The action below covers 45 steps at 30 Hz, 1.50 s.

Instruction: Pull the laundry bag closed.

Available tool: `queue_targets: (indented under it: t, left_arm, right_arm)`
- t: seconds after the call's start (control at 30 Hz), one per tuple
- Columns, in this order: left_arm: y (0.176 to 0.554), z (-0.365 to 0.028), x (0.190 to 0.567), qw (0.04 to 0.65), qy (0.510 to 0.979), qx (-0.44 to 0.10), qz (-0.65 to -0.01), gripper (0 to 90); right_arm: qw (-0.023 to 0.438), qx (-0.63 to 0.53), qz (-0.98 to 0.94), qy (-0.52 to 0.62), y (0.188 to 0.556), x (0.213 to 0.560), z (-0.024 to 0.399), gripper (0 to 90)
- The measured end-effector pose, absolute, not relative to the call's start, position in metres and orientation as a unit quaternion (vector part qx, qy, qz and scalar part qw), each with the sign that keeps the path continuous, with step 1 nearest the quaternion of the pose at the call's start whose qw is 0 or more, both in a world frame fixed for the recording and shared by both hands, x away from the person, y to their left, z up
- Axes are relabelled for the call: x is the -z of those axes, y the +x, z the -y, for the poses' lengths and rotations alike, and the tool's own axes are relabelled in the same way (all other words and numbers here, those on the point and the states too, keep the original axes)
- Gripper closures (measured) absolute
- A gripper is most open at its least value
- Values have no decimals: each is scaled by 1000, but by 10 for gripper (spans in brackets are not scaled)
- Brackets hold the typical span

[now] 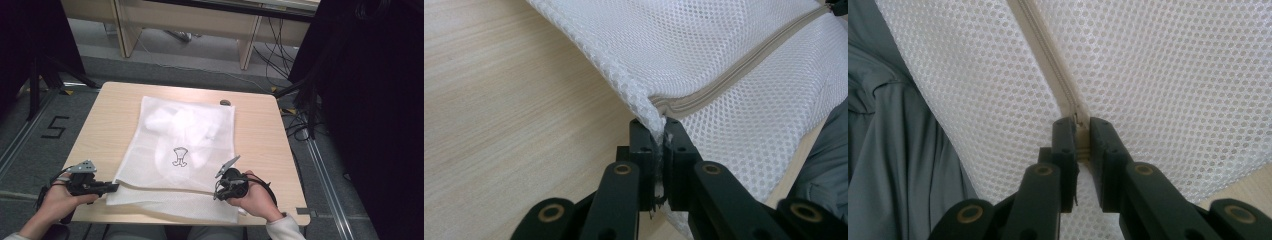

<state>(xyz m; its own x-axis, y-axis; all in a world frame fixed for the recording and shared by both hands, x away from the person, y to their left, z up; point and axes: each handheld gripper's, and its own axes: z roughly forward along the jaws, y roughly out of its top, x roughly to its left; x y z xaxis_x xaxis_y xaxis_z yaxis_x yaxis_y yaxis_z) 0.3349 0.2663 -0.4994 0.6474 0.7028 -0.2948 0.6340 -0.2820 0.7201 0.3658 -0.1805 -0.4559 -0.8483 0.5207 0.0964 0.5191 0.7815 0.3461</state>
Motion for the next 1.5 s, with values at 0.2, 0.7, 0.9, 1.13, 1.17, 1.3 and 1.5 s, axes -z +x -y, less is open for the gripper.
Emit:
queue_targets:
  t: [0.2,0.7,0.9,1.13,1.17,1.3,1.5]
  left_arm:
    - [335,-266,499,430,799,-39,-418,844]
    - [335,-266,500,429,799,-38,-418,844]
    - [335,-266,499,426,802,-35,-417,844]
    - [336,-266,499,423,804,-32,-416,844]
    - [336,-266,499,424,804,-32,-416,844]
    - [336,-265,499,427,802,-30,-417,844]
    - [336,-266,499,424,805,-28,-414,843]
  right_arm:
    - [-5,-184,-940,286,364,456,185,825]
    - [1,-177,-940,290,364,457,197,825]
    - [2,-174,-940,295,363,457,202,825]
    - [-5,-169,-938,301,364,457,209,825]
    - [-6,-167,-939,301,364,457,210,824]
    - [-2,-162,-939,303,364,458,212,824]
    - [-5,-154,-939,307,365,461,214,822]
